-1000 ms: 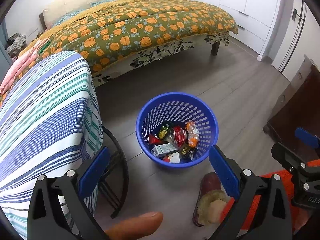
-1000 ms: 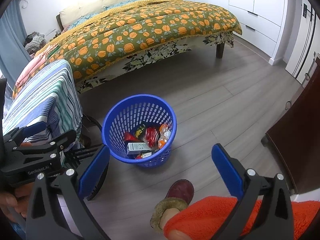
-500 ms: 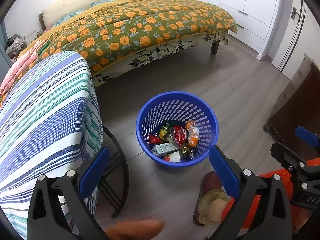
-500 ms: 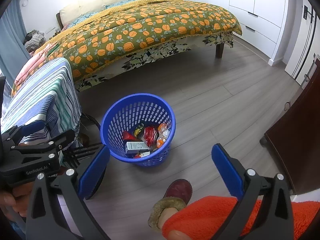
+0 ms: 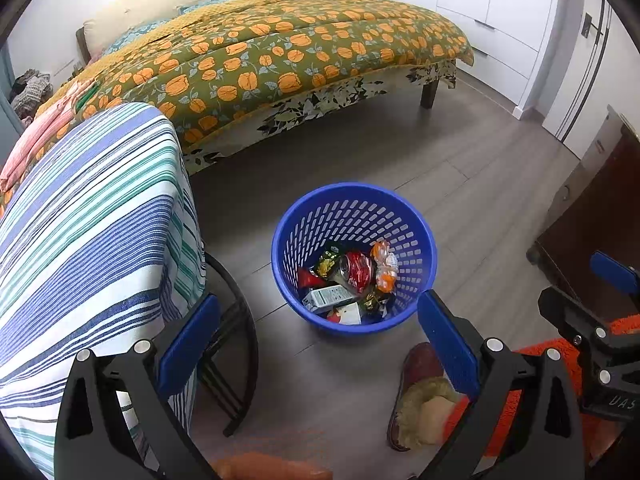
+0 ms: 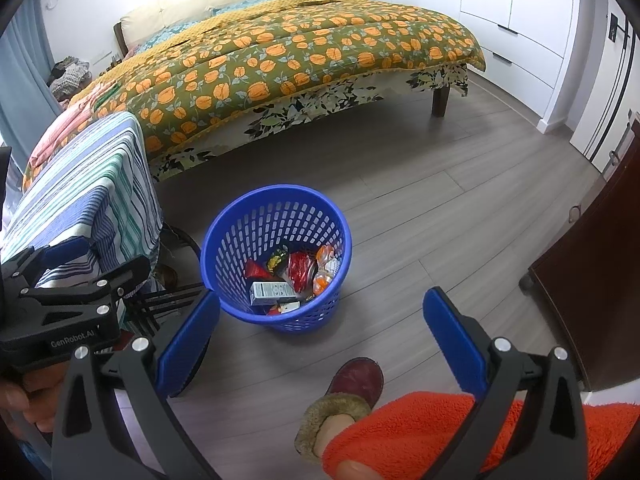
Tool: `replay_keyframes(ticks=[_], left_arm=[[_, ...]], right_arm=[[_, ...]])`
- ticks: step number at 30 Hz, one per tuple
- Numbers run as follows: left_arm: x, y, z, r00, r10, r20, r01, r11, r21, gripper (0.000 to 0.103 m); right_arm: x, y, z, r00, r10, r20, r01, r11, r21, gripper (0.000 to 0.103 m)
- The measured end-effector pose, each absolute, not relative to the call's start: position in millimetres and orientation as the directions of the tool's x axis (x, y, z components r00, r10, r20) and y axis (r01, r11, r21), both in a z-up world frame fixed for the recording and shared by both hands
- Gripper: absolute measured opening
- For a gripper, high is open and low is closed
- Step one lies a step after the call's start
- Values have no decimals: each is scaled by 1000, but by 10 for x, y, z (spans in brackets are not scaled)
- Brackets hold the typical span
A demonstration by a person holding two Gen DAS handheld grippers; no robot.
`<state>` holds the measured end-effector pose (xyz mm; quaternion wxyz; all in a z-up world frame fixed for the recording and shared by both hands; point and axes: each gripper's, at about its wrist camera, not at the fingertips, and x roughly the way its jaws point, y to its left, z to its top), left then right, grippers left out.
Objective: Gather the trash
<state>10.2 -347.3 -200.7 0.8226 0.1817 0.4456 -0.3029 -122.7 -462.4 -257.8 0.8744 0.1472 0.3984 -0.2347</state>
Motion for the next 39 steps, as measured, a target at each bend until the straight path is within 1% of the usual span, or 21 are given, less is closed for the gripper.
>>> replay_keyframes(ticks=[30,37,39], left_arm=[[100,-3452,-2008,414,-345,-843,666,746,21,98],[55,-3428,-1980,449,-341,-826,670,740,59,95],[71,-3423,-1986,437,-339,-833,669,741,49,95]], right_arm=[[-1226,-4621,-2604,568,-293,-769,526,848,66,98],[-1216,-4633,-2609,567,-291,-770,526,848,66,98],[-1222,-4634,-2613,567,-293,-770,526,848,65,98]])
